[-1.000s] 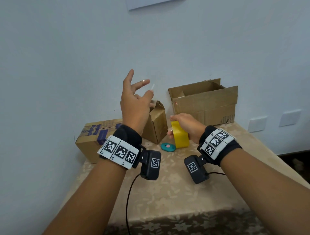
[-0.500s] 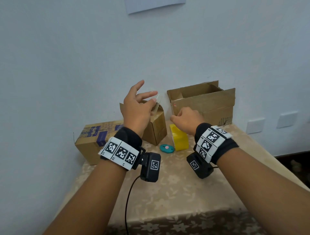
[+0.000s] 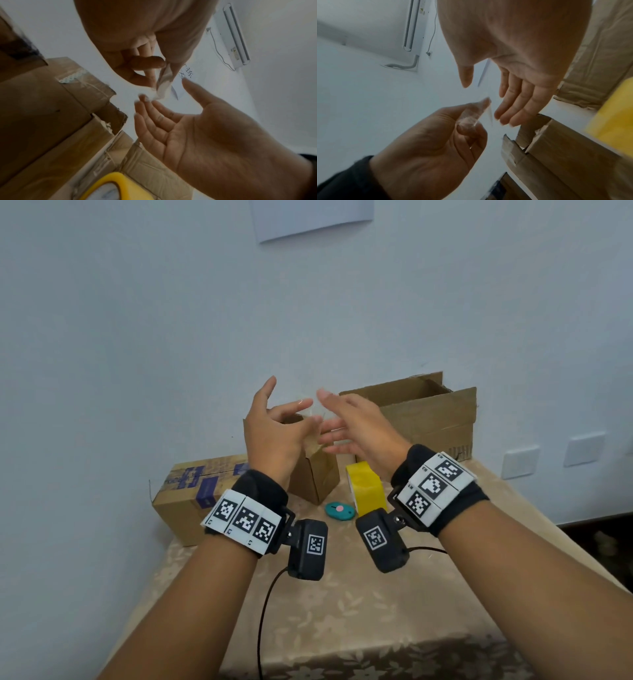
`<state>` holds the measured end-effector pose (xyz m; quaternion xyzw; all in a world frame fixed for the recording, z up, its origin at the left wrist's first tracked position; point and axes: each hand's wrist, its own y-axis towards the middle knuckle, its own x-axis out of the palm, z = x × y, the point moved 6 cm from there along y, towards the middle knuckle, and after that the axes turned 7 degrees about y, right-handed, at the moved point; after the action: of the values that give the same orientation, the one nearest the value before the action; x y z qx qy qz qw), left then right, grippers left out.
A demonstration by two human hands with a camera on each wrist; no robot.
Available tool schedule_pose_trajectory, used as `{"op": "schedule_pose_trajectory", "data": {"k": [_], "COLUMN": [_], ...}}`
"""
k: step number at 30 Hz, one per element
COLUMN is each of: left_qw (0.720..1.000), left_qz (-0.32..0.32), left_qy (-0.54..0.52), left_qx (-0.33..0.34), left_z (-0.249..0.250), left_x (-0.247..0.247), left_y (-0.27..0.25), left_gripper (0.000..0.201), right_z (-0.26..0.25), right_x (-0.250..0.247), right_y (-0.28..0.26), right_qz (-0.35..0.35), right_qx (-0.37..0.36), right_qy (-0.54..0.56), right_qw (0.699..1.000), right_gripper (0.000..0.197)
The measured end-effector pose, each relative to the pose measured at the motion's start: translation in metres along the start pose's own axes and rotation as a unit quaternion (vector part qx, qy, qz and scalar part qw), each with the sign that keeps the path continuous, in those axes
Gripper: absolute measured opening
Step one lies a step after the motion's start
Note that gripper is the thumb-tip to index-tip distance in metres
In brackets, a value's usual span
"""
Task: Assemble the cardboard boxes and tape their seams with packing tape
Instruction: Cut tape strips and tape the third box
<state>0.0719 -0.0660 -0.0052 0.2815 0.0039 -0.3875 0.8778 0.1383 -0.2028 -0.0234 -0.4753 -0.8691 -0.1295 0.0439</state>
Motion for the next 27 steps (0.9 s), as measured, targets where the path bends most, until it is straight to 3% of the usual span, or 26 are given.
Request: {"op": "schedule_pose_trajectory", "data": {"k": [3, 10, 19, 23, 27], "left_qw": [1.0, 0.992, 0.979, 0.981, 0.991], "left_qz": [0.001, -0.012, -0.075, -0.115, -0.097], "left_qy": [0.019, 0.105, 0.188, 0.15, 0.089], "left_qx": [0.023, 0.064, 0.042, 0.037, -0.001], "left_z": [0.005, 0.008, 0.002, 0.009, 0.009], "left_x": [-0.003, -0.011, -0.015, -0.011, -0.013], "left_y": [-0.001, -0.003, -0.006, -0.013, -0.011], "left_gripper": [0.097, 0.105, 0.115, 0.105, 0.073], "right_z": [-0.001, 0.006, 0.027, 0.033, 0.034], "right_x": [0.01, 0.013, 0.025, 0.022, 0.019], "right_y": [-0.004, -0.002, -0.002, 0.002, 0.002], "right_qz": [-0.025, -0.027, 0.013, 0.051, 0.044], "right_qx": [-0.003, 0.021, 0.036, 0.036, 0.047], "right_qy": [0.026, 0.076, 0.054, 0.089, 0.099], "right_qw": [0.999, 0.997, 0.998, 0.994, 0.993], "right_gripper": [0.05, 0.029, 0.024, 0.028, 0.036]}}
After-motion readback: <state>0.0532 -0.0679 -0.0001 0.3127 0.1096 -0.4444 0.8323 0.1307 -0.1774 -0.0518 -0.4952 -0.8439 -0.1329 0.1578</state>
